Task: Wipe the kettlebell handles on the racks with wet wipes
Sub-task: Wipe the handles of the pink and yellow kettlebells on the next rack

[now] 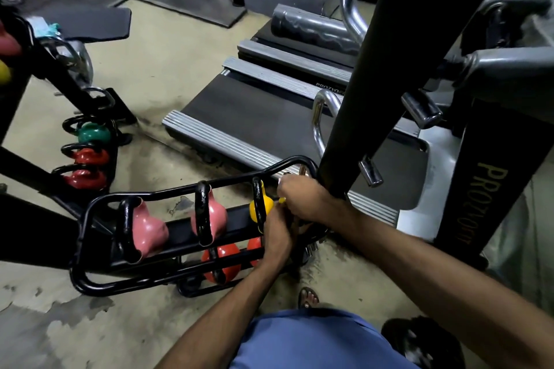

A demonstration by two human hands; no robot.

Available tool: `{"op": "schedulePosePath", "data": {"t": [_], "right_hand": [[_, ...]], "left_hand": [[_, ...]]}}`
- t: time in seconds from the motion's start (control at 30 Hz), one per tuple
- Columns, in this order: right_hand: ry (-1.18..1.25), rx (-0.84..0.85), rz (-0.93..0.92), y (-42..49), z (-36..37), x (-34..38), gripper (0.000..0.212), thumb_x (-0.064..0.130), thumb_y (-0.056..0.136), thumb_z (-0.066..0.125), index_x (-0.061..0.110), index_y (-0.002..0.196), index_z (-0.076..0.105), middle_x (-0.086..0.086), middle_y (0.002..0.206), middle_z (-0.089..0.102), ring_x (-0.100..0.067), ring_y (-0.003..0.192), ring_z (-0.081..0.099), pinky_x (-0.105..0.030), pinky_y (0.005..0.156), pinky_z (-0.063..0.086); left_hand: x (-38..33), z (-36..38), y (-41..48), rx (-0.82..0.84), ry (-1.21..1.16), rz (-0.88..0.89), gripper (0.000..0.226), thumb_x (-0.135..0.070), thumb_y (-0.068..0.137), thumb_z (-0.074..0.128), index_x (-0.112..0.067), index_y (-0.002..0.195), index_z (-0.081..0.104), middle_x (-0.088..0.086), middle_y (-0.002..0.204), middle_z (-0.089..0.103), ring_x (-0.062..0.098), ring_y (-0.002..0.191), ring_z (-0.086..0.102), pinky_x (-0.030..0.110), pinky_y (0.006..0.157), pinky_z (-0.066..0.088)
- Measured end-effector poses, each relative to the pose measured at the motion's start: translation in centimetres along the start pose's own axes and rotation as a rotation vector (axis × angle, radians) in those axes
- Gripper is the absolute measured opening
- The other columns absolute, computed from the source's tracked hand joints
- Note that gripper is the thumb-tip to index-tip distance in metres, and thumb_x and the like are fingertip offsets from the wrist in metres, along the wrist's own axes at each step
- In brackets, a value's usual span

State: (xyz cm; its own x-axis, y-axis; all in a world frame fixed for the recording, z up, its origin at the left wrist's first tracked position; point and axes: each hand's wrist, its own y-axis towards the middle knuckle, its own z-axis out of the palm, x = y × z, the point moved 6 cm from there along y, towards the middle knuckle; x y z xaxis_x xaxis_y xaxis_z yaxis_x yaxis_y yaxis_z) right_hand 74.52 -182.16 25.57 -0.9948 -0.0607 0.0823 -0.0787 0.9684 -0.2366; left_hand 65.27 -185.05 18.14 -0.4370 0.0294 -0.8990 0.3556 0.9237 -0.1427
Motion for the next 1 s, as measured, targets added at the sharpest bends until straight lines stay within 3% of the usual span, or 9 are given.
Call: {"op": "schedulePosePath", "data": {"t": [0.17,0.27,0.37,0.43,0.53,0.7,0.8,0.9,1.0], "right_hand": [[0.774,-0.593,0.431,-2.2,3.3,-4.0,0.015,0.007,0.086,0.051,0.012,0.088,0.065,-0.006,0.090,0.066,-0.024,0.085,0.061,-0.035,0.076,0.048],[1.248,-0.470,0.884,-0.6,6.0,-4.9,0.013,0.007,0.094,0.051,0.008,0.089,0.063,-0.011,0.086,0.066,-0.029,0.080,0.066,-0.035,0.070,0.049],[1.762,-0.190,0.889,1.4,7.6,-3.6,0.029,-0.008,0.091,0.061,0.006,0.066,0.055,-0.014,0.065,0.058,-0.021,0.050,0.057,-0.029,0.050,0.043],[1.727,-0.214,0.853,1.1,7.5,-3.6,0.020,-0.004,0.094,0.060,0.004,0.075,0.059,-0.010,0.068,0.058,-0.018,0.054,0.057,-0.028,0.054,0.045],[1.209,-0.505,0.907,-2.4,6.0,-4.6,0.009,0.014,0.095,0.058,0.010,0.096,0.066,-0.008,0.084,0.067,-0.026,0.078,0.064,-0.032,0.070,0.049],[0.688,-0.725,0.285,-3.7,0.2,-1.5,0.010,-0.003,0.078,0.063,0.007,0.078,0.066,-0.004,0.085,0.066,-0.009,0.085,0.059,-0.032,0.080,0.048],[0.567,-0.731,0.088,-3.8,-1.0,-0.8,0.011,-0.009,0.077,0.057,-0.007,0.078,0.069,-0.012,0.090,0.064,0.011,0.098,0.051,-0.012,0.089,0.047],[0.494,-0.675,0.116,-5.5,0.4,-0.9,0.017,0.004,0.088,0.057,-0.001,0.089,0.073,-0.014,0.105,0.065,-0.018,0.102,0.057,-0.035,0.091,0.052],[0.701,-0.679,0.304,-7.8,2.5,-1.2,0.028,0.014,0.093,0.050,0.006,0.105,0.074,-0.007,0.108,0.065,-0.014,0.100,0.060,-0.020,0.091,0.045]], "left_hand": [[-1.5,0.0,0.3,0.042,0.194,0.112,0.006,-0.012,0.094,0.063,-0.011,0.097,0.068,0.003,0.094,0.062,0.022,0.086,0.060,0.034,0.070,0.045],[-1.6,0.0,0.3,0.047,0.241,0.139,0.010,-0.008,0.092,0.065,-0.011,0.098,0.072,0.004,0.096,0.063,0.022,0.089,0.060,0.036,0.077,0.049],[-1.7,-0.2,0.2,0.020,0.209,0.173,0.012,-0.009,0.093,0.064,-0.006,0.099,0.074,0.009,0.100,0.068,0.024,0.094,0.062,0.034,0.081,0.047],[-2.1,-0.5,-0.1,0.004,0.199,0.179,0.012,-0.010,0.094,0.065,-0.005,0.100,0.074,0.011,0.100,0.068,0.026,0.094,0.063,0.035,0.082,0.047],[-2.1,-0.5,0.1,0.020,0.200,0.159,0.013,-0.011,0.095,0.065,-0.005,0.102,0.073,0.011,0.099,0.068,0.027,0.094,0.063,0.037,0.083,0.048],[-2.1,-0.4,0.0,0.041,0.167,0.123,0.011,-0.003,0.089,0.060,-0.005,0.096,0.068,0.004,0.092,0.063,0.024,0.082,0.060,0.028,0.067,0.039],[-2.2,-0.4,-0.3,0.020,0.112,0.101,0.014,-0.014,0.088,0.057,-0.007,0.095,0.067,0.004,0.092,0.064,0.021,0.079,0.058,0.027,0.063,0.035],[-1.7,0.0,-0.6,0.003,0.084,0.101,0.010,-0.012,0.092,0.058,-0.010,0.096,0.067,0.005,0.094,0.062,0.021,0.085,0.059,0.031,0.069,0.041],[-1.5,0.1,-0.9,0.001,0.083,0.105,0.012,-0.008,0.095,0.063,-0.007,0.105,0.070,0.004,0.100,0.060,0.017,0.095,0.057,0.023,0.080,0.040]]}}
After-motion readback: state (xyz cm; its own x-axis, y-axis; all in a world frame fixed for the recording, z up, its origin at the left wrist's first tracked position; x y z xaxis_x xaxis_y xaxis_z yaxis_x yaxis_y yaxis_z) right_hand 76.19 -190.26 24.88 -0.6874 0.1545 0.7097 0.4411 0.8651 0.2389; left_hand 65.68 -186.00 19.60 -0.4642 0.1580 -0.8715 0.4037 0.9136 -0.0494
